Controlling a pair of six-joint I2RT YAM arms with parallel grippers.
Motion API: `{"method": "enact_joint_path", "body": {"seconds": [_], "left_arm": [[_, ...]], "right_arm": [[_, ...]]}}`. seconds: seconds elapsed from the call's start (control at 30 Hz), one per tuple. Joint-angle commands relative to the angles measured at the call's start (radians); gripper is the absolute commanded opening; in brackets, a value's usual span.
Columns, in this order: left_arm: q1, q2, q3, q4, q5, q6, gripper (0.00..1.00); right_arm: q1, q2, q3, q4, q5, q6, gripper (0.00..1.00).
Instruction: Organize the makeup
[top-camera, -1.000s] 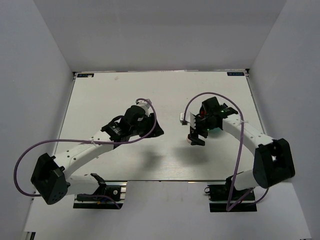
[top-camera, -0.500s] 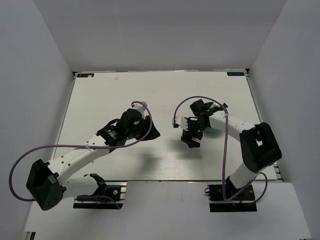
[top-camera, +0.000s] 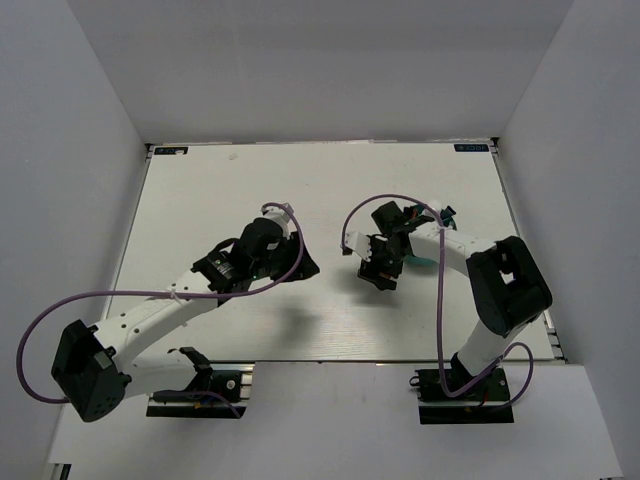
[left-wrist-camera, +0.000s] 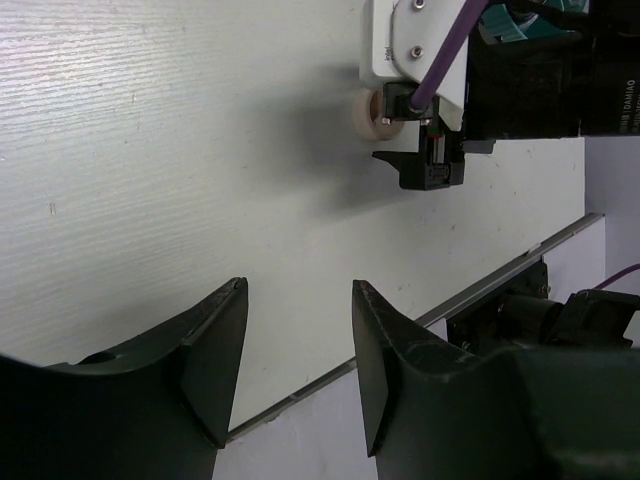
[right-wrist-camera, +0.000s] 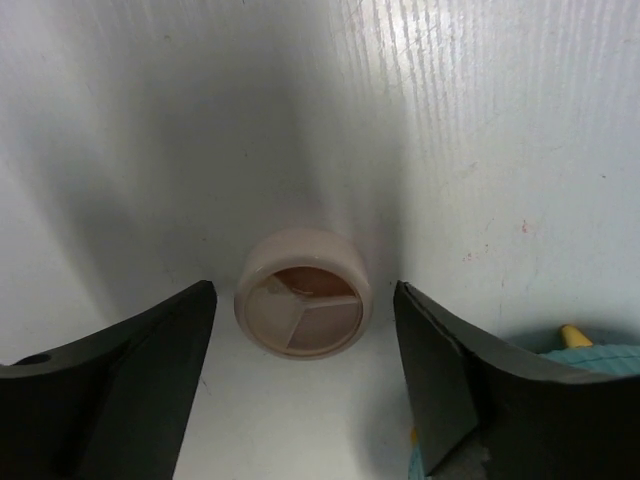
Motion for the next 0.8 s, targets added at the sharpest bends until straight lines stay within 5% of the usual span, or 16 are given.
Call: {"method": "enact_joint_path", "body": {"seconds": [0.0,0.13,0.23,0.33,0.77], "left_arm": [[-0.002,-0.050,-0.011,-0.014,-0.018,-0.006,0.56],[-0.002,-0.056,-0.015,-0.016,-0.018,-0.009,0.56],[-0.002,-0.059,-0.015,-0.016,-0.018,-0.009,0.56],[-0.002,-0.062,-0.017,-0.019,-0.017,-0.010,0.56],[-0.002,-0.109,-0.047,-0.019,-0.018,-0.023,0.56]], "right_arm": [[0.007,0.009,0.034,0.004,0.015,0.005,0.74],[0.005,0.000,0.026,0.001,0.015,-0.008,0.60],[0.005,-0.008,0.044,-0.024,-0.008,-0.016,0.33],[0.004,-0.036,0.073,-0.062,-0.091,-0.021,0.20],[-0.112,-0.362,0.178,-0.111,-0.301,-0.005,0.05]]}}
